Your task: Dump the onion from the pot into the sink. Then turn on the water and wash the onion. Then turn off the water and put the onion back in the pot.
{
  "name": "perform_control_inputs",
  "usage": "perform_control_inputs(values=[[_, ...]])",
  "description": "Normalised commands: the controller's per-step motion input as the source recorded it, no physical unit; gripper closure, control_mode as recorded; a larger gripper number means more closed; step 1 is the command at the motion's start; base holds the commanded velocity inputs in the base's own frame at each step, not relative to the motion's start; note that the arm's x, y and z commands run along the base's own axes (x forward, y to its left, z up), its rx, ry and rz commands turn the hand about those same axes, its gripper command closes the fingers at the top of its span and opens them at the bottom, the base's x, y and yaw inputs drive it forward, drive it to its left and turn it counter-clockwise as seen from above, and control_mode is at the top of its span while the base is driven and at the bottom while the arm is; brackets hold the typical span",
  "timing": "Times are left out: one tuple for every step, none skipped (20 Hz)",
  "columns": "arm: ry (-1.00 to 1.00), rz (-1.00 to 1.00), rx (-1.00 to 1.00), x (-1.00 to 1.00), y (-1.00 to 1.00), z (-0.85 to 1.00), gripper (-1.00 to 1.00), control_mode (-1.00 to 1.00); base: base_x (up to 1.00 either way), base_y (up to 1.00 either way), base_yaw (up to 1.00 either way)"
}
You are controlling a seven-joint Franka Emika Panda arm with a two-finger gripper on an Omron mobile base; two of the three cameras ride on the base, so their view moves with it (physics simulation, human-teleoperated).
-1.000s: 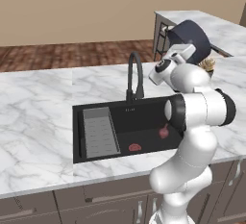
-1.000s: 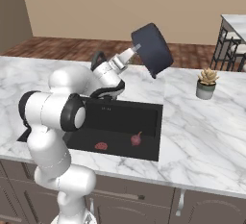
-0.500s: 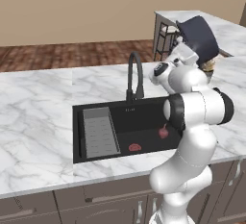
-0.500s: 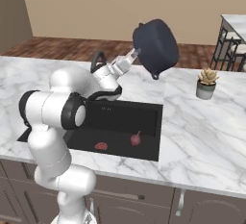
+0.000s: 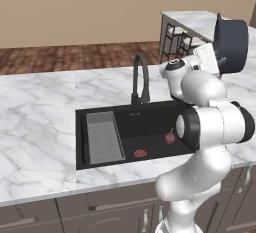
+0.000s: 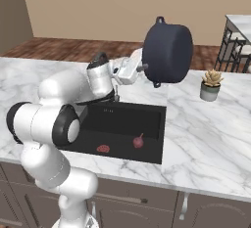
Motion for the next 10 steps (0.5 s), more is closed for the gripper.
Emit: perform_control_inputs(values=[[-0.4,0.0,0.27,-0.89,-0.21,0.0,1.0,-1.0,0.0,0.0,0.0],[-0.43,-0.01,0.23,-0.8,-0.14,0.0,1.0,-1.0,0.0,0.0,0.0],[-0.47,-0.03,0.23,-0.67,-0.11,-0.08,1.0,-1.0,0.0,0.0,0.0],[-0.49,-0.04,0.23,-0.61,-0.11,-0.13,1.0,-1.0,0.0,0.0,0.0],[-0.5,-0.05,0.25,-0.55,-0.16,-0.16,1.0,-1.0,0.0,0.0,0.0],[-0.53,-0.07,0.23,-0.54,-0.14,-0.19,1.0,-1.0,0.0,0.0,0.0],[-0.53,-0.09,0.23,-0.48,-0.14,-0.25,1.0,-1.0,0.0,0.0,0.0],[-0.5,-0.1,0.21,-0.41,-0.1,-0.31,1.0,-1.0,0.0,0.0,0.0],[-0.47,-0.1,0.2,-0.37,-0.11,-0.38,1.0,-1.0,0.0,0.0,0.0],[-0.43,-0.11,0.2,-0.34,-0.12,-0.44,1.0,-1.0,0.0,0.0,0.0]])
